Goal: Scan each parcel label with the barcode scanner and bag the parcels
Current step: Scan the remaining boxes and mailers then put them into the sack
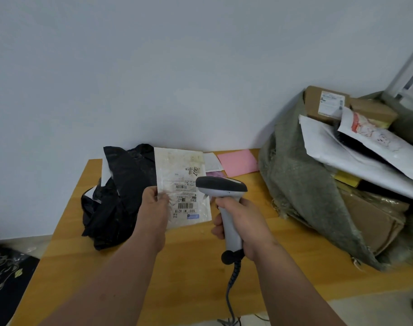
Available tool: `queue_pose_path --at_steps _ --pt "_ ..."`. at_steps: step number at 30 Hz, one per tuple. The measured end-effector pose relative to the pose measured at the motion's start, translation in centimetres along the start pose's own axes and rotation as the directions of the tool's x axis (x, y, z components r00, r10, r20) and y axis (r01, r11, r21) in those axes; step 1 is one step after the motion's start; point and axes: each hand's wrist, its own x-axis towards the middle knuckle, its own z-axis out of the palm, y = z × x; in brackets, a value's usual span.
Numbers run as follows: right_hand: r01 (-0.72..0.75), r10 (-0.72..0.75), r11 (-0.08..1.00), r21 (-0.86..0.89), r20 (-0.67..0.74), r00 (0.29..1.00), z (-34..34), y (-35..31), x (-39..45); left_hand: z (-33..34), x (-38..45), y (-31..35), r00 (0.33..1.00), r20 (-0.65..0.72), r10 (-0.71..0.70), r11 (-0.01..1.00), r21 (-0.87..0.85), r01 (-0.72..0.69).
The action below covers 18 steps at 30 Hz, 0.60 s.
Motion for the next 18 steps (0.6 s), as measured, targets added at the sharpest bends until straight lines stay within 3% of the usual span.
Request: queue_pose_path --at_steps 6,13,15,18 --pt "0.047 -0.047 0.999 0.025 0.006 0.999 -2.9 -2.5 -0.3 3.3 -0.7 2.4 0.982 -0.026 0.187 0.976 0.118 -0.182" --pt "0.153 -0.141 0.983 0.104 -0.108 0.984 -10.4 -7.3 -1.8 11.5 -3.4 6.9 0.884 -0.041 0.465 0.865 0.233 -0.444" --pt "0.177 -0.151 0.972 0.154 -0.168 0.974 -13.0 -8.5 -2.1 14.3 -4.3 8.2 0.831 -0.03 0.555 0.809 0.254 -0.531" --pt "0.211 -0.152 0.95 0.232 -0.247 0.957 -16.8 -10.5 -2.7 18.8 -5.4 10.3 0.645 -0.008 0.764 0.619 0.292 -0.729"
